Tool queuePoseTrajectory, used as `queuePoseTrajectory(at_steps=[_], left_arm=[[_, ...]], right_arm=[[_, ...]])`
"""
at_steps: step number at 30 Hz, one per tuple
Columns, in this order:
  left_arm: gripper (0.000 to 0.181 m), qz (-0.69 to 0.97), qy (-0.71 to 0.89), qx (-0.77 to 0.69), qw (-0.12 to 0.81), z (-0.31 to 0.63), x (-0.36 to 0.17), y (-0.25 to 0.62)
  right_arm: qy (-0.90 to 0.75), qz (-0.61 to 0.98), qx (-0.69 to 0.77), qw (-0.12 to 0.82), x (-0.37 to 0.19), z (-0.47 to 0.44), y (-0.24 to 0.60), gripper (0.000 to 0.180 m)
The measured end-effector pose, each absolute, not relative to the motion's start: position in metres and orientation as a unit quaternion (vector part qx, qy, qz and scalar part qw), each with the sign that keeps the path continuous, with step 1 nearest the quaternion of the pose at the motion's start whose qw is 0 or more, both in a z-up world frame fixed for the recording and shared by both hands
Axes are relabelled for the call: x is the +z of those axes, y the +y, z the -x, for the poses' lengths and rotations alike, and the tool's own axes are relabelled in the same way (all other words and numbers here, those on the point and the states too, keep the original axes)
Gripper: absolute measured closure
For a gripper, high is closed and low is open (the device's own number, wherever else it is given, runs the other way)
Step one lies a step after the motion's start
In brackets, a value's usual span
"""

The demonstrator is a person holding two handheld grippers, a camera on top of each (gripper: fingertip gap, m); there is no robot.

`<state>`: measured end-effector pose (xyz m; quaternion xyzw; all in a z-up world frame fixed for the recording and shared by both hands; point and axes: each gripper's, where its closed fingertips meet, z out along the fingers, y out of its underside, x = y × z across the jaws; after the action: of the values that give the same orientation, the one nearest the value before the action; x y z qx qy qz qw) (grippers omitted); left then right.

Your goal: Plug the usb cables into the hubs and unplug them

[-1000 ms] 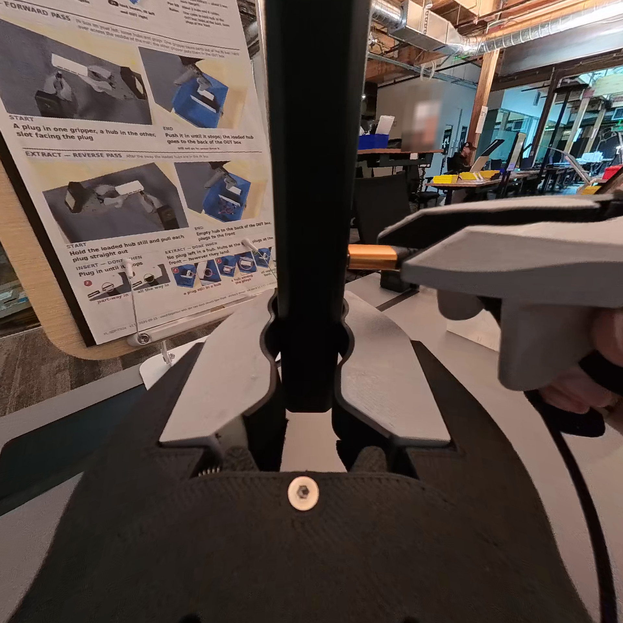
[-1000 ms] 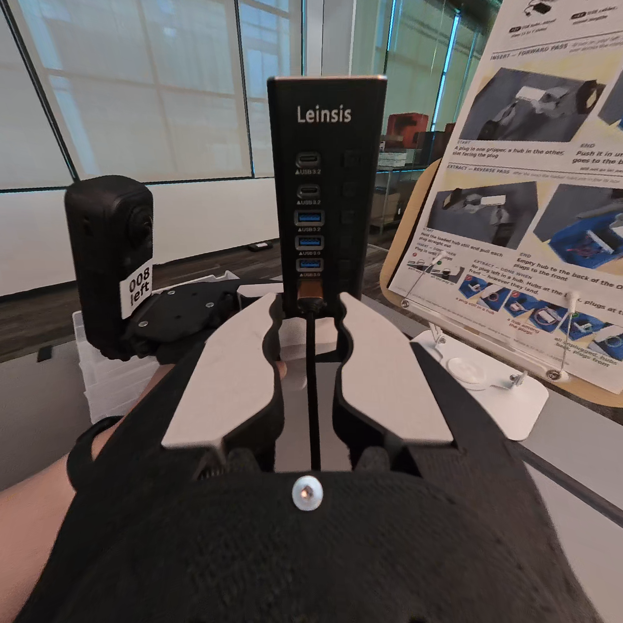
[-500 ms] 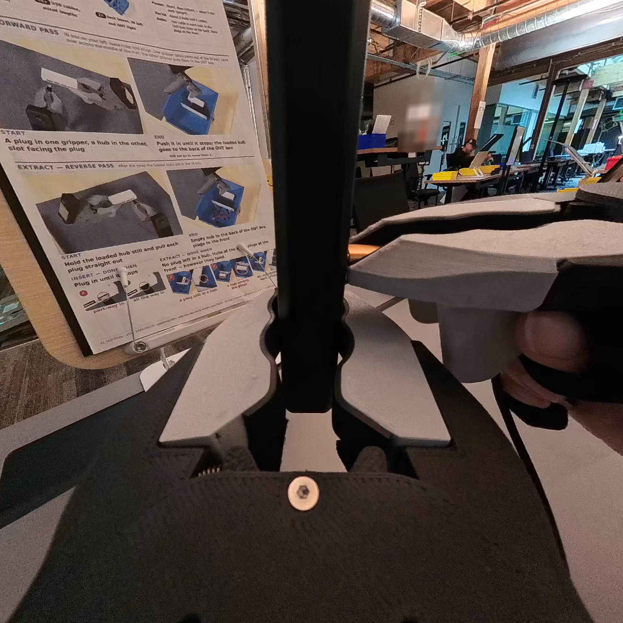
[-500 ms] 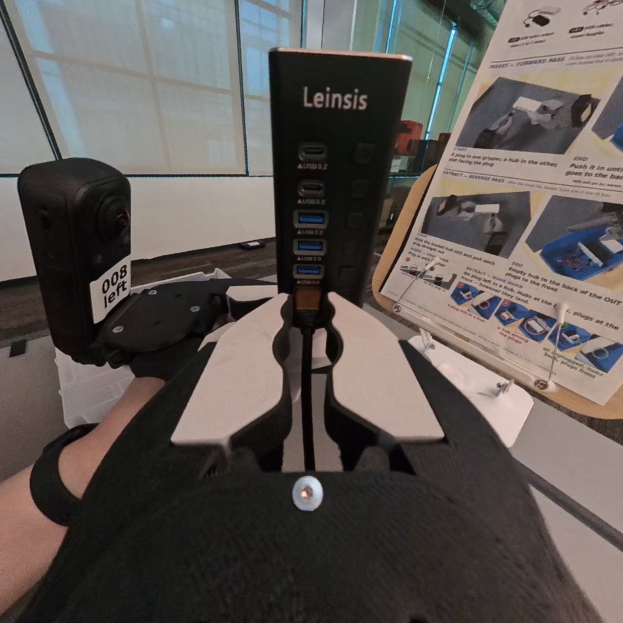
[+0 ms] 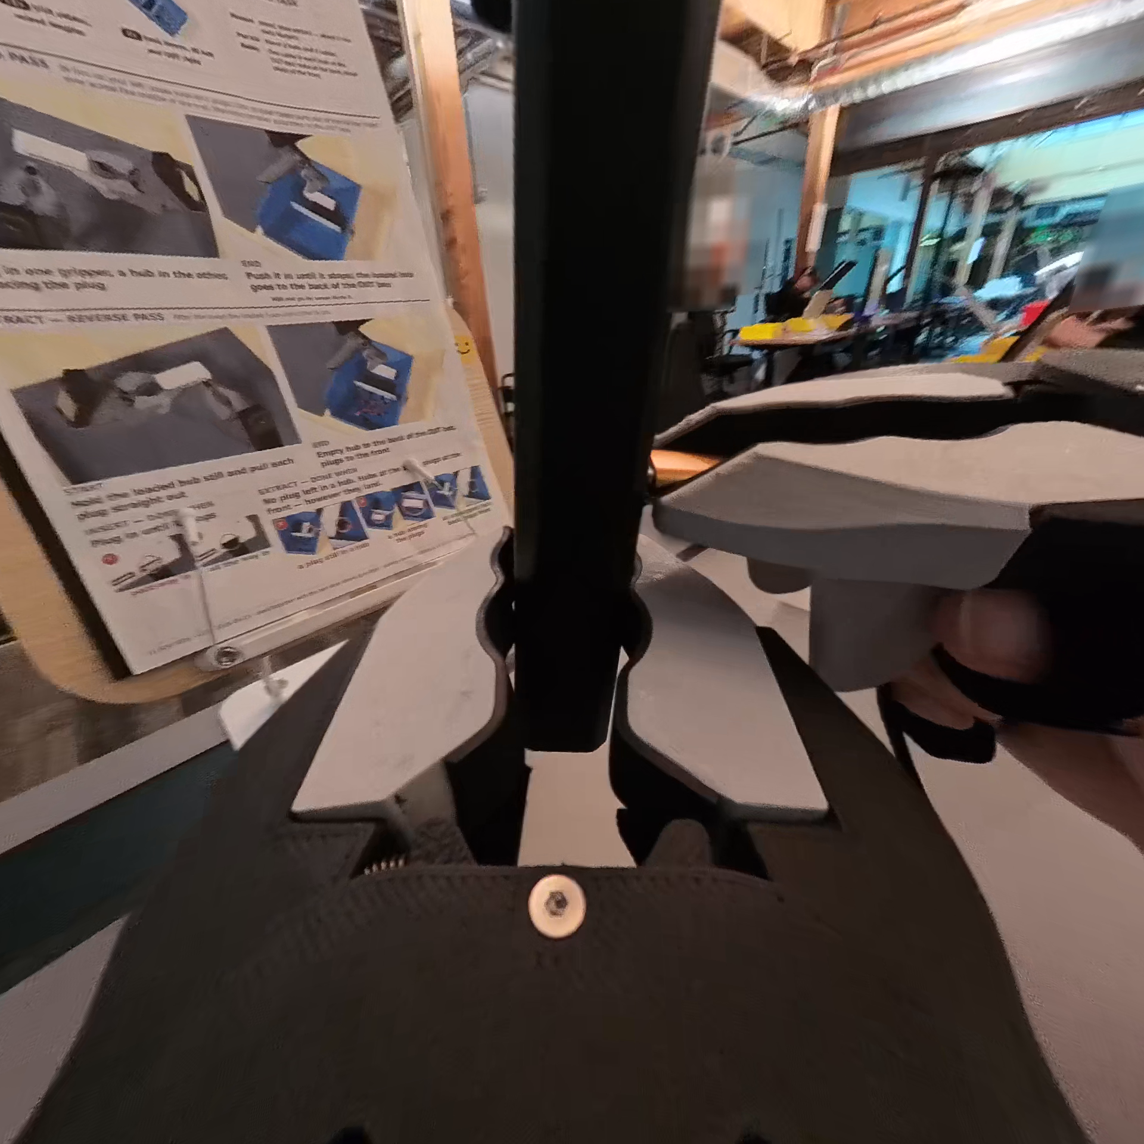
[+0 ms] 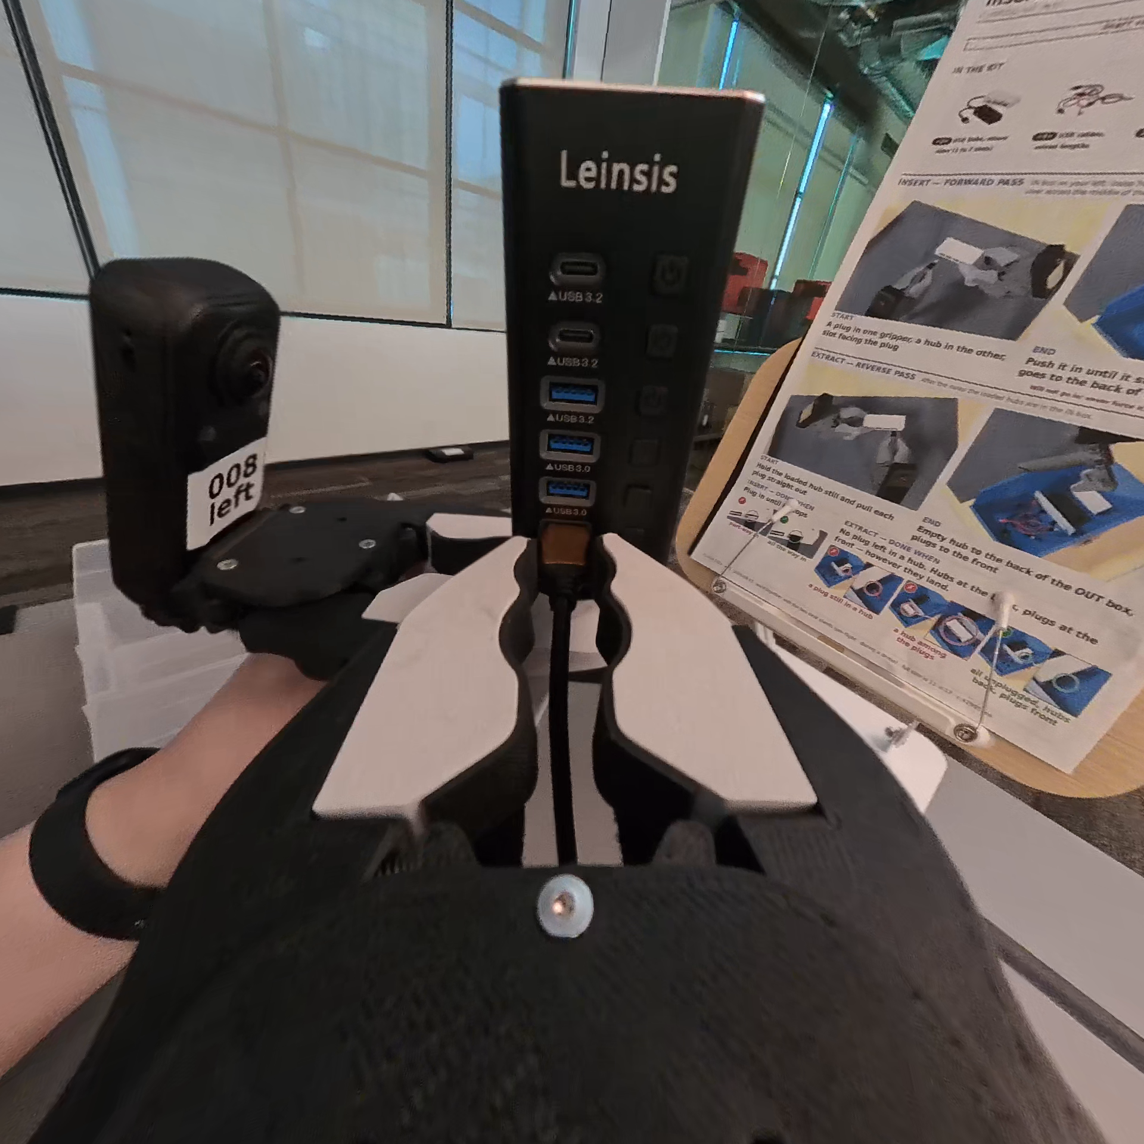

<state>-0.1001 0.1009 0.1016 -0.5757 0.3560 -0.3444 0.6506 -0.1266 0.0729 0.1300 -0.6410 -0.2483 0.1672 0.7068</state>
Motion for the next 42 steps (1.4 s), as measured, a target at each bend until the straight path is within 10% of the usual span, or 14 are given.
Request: queuePoseTrajectory(at_steps=[1,17,27,42], left_arm=[[0.151,0.582,0.353,-0.341,0.648,0.1,0.101,0.101],[0.152,0.582,0.259,-0.416,0.649,0.187,0.119,0.13],[0.152,0.562,0.33,-0.433,0.623,0.135,0.122,0.101],[0.151,0.546,0.367,-0.446,0.607,0.098,0.122,0.075]], right_arm=[[-0.241,0.642,0.176,0.706,0.13,0.126,0.073,0.163],[-0.265,0.62,0.171,0.719,0.174,0.074,0.008,0.163],[-0.264,0.64,-0.096,0.716,0.207,-0.183,-0.057,0.163],[-0.33,0.819,0.026,0.469,-0.064,-0.311,-0.082,0.163]])
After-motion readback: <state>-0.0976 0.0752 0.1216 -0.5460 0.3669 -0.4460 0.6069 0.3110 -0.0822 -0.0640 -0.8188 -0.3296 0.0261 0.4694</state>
